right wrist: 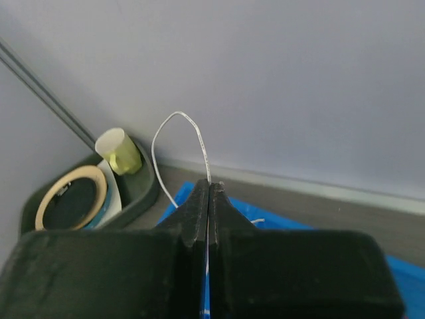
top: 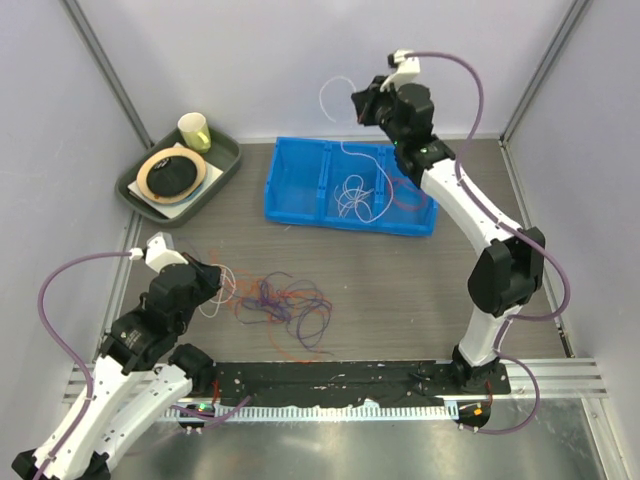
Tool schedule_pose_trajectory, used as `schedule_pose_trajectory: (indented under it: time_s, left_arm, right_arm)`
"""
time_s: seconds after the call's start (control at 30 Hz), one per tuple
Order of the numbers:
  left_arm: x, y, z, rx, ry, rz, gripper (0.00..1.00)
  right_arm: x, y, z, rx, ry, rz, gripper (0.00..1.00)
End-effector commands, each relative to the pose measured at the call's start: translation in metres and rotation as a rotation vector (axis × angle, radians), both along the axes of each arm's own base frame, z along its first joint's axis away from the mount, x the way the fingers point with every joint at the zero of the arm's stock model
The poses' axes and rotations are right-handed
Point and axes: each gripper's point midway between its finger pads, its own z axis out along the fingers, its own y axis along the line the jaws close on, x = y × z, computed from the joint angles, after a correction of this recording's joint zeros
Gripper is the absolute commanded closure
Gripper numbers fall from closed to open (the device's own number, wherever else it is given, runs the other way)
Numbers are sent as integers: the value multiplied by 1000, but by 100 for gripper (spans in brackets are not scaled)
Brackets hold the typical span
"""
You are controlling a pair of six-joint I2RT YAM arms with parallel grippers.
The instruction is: Untangle the cables
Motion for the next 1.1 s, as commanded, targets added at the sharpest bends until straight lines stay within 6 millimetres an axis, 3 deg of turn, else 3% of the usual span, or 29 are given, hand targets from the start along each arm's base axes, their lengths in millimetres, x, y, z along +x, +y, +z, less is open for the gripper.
schedule_pose_trajectory:
  time_s: [0.0,0.03,0.07,0.1,0.13,0.27,0.37,0.4,0.47,0.5,0.53,0.67,0.8,1.07]
  left_arm:
    - [2,5,11,-4,-38,25,100]
    - [1,6,11,-4,-37,27,100]
    - [1,6,10,-3,-34,25,100]
    - [1,6,10,-4,-37,27,100]
    - [1,5,9,-5,-36,24,100]
    - [1,4,10,-6,-35,19,100]
    - [3,3,8,1,-27,17,100]
    - [3,3,8,3,-25,16,100]
    - [4,2,6,9,-17,14,100]
    - [4,2,6,10,-16,14,100]
    - [5,2,5,9,-17,14,100]
    - [4,3,8,0,-34,19,100]
    - [1,5,10,-9,-46,21,100]
    - [-1,6,8,-10,-40,25,100]
  right_arm:
    - [-30,-6,25,31,-100,-42,99]
    - [-38,-11,33,54,-129,-62,99]
    - [-41,-13,25,57,-127,-78,99]
    - [-45,-9,1,41,-92,-79,99]
    - [-48,-15,3,58,-103,-112,99]
    - [-44,-14,-35,27,-35,-150,99]
    - [-39,-4,-28,8,-27,-147,99]
    - [-40,-1,5,34,-72,-141,99]
    - [-47,10,26,34,-85,-142,99]
    - [-53,9,53,42,-132,-153,99]
    - [-62,20,63,46,-146,-136,99]
    - [-84,30,95,102,-202,-102,99]
    - [-85,40,103,124,-244,-54,99]
    - [-55,51,67,18,-243,-97,99]
